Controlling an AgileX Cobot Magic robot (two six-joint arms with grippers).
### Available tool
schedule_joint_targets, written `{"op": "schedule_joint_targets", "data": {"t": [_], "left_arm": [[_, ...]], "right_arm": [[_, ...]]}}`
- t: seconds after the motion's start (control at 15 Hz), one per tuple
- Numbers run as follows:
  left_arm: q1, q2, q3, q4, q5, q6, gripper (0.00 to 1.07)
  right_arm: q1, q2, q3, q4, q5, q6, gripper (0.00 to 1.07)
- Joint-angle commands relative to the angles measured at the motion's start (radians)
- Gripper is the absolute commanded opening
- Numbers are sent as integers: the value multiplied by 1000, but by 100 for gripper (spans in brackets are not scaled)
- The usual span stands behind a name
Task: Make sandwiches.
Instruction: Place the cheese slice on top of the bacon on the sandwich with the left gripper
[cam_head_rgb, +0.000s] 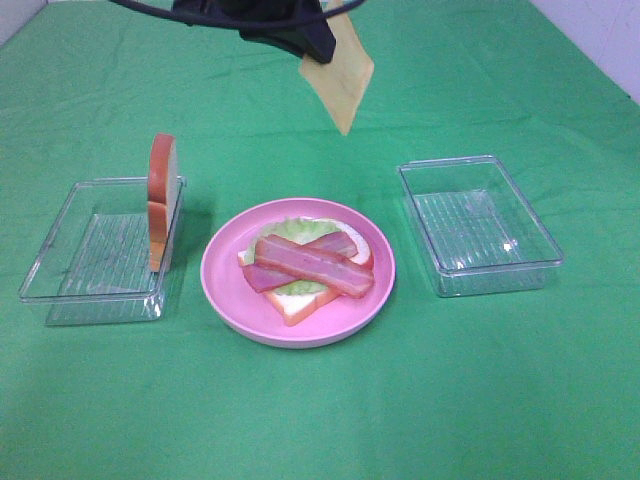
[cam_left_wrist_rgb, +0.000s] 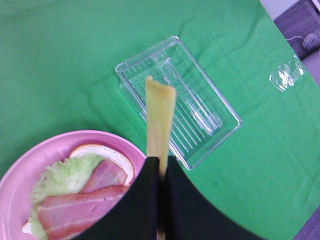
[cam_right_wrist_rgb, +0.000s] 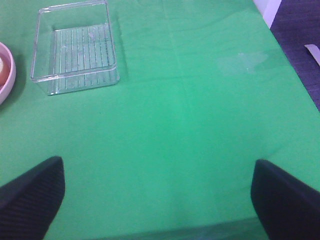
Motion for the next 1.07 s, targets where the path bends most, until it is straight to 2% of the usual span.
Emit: {"op": "schedule_joint_targets", "data": {"t": [0.07,0.33,0.53,0.8,1.07], "left_arm": [[-13,59,-2,-28,50,9,0],[-13,173,-2,-44,122,18,0],[-9,263,-2,-103,141,114,0],[22,338,-2,-98,156,115,0],[71,345,-2,-32,163,113,0]], "right_arm": [[-5,-34,4,0,-9,-8,97],[-5,-34,4,0,-9,-8,97],[-5,-34,4,0,-9,-8,97],[-5,-34,4,0,-9,-8,97],[-5,-34,4,0,-9,-8,97]]}}
